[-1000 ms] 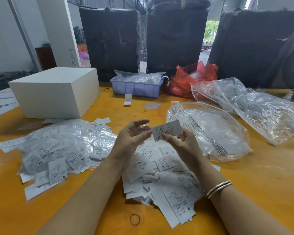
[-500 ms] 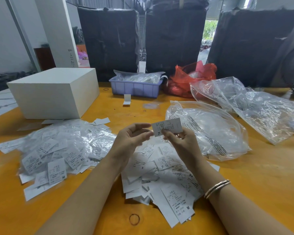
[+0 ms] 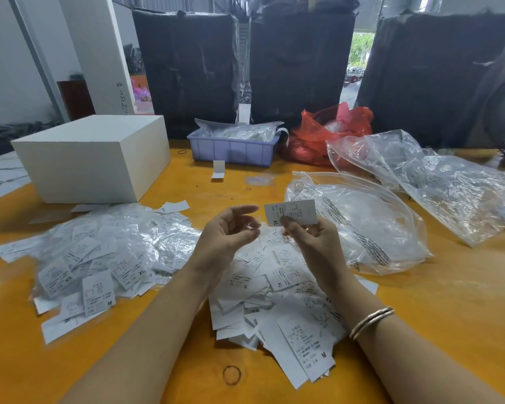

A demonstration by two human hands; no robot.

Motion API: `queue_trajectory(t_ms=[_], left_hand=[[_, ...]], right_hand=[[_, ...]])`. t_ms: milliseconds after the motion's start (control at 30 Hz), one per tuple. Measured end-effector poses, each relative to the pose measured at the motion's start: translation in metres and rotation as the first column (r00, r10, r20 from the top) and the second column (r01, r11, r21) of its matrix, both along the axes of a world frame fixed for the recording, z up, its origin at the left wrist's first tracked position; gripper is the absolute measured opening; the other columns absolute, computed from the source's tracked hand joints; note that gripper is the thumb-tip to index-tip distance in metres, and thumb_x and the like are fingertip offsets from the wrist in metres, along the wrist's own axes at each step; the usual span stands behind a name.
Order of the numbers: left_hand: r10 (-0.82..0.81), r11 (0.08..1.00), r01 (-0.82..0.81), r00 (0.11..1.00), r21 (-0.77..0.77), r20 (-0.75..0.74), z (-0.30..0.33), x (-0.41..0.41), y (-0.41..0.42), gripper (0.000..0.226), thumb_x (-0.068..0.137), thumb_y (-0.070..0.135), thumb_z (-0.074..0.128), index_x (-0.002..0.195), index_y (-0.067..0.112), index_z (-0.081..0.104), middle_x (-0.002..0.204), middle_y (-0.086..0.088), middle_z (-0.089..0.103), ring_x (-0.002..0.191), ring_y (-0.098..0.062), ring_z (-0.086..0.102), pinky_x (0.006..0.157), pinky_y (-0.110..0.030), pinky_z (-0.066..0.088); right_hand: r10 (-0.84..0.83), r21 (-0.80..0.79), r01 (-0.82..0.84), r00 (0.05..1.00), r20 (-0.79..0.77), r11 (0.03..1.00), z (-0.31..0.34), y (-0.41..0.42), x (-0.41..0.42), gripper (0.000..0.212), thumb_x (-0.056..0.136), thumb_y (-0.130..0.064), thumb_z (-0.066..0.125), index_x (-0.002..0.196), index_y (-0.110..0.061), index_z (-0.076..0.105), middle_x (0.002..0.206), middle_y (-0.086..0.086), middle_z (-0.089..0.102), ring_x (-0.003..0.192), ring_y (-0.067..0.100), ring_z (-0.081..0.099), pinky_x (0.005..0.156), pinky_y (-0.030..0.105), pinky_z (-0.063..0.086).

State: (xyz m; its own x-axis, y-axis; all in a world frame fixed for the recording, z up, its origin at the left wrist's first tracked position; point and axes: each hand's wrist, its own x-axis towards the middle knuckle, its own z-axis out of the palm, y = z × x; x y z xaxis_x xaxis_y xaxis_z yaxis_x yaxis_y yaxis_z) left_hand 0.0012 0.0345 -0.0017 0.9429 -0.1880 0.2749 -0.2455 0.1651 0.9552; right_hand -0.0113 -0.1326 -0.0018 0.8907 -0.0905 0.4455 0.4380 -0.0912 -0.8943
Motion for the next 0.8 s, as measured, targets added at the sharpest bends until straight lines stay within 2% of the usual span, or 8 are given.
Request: queue_trajectory(t_ms=[133, 233, 333, 467, 567, 733, 800], left_hand=[[-0.002, 1.0, 0.002, 1.0, 0.017, 0.019, 0.0, -0.0004, -0.0005, 0.038, 0.082, -0.008, 0.063, 0.107, 0.02, 0.064, 0.079, 0.008, 0.066, 0.077, -0.003, 0.059, 0.072, -0.013, 0.048], [0.001, 1.0, -0.001, 1.0, 0.027, 0.029, 0.0005, -0.0004, -0.0002, 0.038, 0.081, -0.007, 0.064, 0.107, 0.021, 0.064, 0.079, 0.01, 0.066, 0.076, -0.003, 0.058, 0.071, -0.013, 0.048], [0.003, 0.999, -0.005, 0.999, 0.033, 0.034, 0.0003, -0.0005, -0.0003, 0.038, 0.082, -0.007, 0.064, 0.107, 0.022, 0.063, 0.078, 0.011, 0.066, 0.076, -0.002, 0.058, 0.071, -0.013, 0.048], [-0.001, 1.0, 0.0, 1.0, 0.02, 0.031, 0.0002, -0.0005, 0.0003, 0.038, 0.082, -0.006, 0.064, 0.107, 0.022, 0.064, 0.08, 0.009, 0.066, 0.077, -0.004, 0.058, 0.072, -0.013, 0.049], [-0.01, 1.0, 0.01, 1.0, 0.018, 0.029, -0.0003, -0.0003, 0.0011, 0.038, 0.082, -0.006, 0.064, 0.107, 0.022, 0.064, 0.08, 0.009, 0.066, 0.078, -0.003, 0.059, 0.073, -0.014, 0.048], [-0.02, 1.0, 0.02, 1.0, 0.016, 0.021, -0.0014, 0.0009, 0.0014, 0.037, 0.082, -0.005, 0.064, 0.106, 0.023, 0.064, 0.08, 0.01, 0.067, 0.078, -0.003, 0.06, 0.072, -0.014, 0.048], [-0.018, 1.0, 0.018, 1.0, 0.015, 0.018, -0.0012, 0.0009, 0.0014, 0.037, 0.082, -0.005, 0.064, 0.106, 0.022, 0.064, 0.08, 0.01, 0.067, 0.078, -0.003, 0.06, 0.072, -0.013, 0.048]], right_hand=[[0.008, 0.041, -0.008, 1.0, 0.007, 0.999, -0.0003, -0.0021, 0.0009, 0.018, 0.086, -0.008, 0.064, 0.078, -0.024, 0.067, 0.067, -0.011, 0.068, 0.066, 0.002, 0.059, 0.061, 0.015, 0.048], [0.007, 0.092, -0.009, 1.0, 0.026, 0.996, 0.0007, -0.004, 0.0011, 0.016, 0.086, -0.009, 0.064, 0.08, -0.024, 0.067, 0.067, -0.012, 0.068, 0.065, 0.001, 0.06, 0.059, 0.012, 0.046], [0.009, 0.035, -0.011, 0.999, 0.049, 0.999, -0.0001, -0.0046, 0.0003, 0.018, 0.085, -0.01, 0.065, 0.079, -0.027, 0.068, 0.069, -0.012, 0.069, 0.068, 0.004, 0.061, 0.061, 0.015, 0.048], [-0.049, -0.115, 0.064, 0.991, 0.122, 0.991, -0.0013, -0.0035, 0.0008, 0.02, 0.084, -0.013, 0.067, 0.079, -0.033, 0.064, 0.069, -0.01, 0.066, 0.07, 0.026, 0.06, 0.062, 0.031, 0.049], [-0.064, -0.118, 0.08, 0.989, 0.131, 0.99, -0.001, -0.004, 0.0012, 0.018, 0.084, -0.016, 0.066, 0.078, -0.033, 0.064, 0.069, -0.009, 0.065, 0.07, 0.026, 0.059, 0.061, 0.032, 0.048], [-0.057, -0.126, 0.074, 0.989, 0.136, 0.989, -0.0022, -0.0054, 0.0027, 0.013, 0.084, -0.019, 0.066, 0.079, -0.031, 0.065, 0.07, 0.003, 0.066, 0.069, 0.026, 0.058, 0.06, 0.034, 0.047], [-0.042, -0.156, 0.066, 0.988, 0.149, 0.986, -0.002, -0.0051, 0.0026, 0.014, 0.084, -0.019, 0.066, 0.081, -0.033, 0.064, 0.072, -0.006, 0.066, 0.07, 0.025, 0.058, 0.06, 0.034, 0.048]])
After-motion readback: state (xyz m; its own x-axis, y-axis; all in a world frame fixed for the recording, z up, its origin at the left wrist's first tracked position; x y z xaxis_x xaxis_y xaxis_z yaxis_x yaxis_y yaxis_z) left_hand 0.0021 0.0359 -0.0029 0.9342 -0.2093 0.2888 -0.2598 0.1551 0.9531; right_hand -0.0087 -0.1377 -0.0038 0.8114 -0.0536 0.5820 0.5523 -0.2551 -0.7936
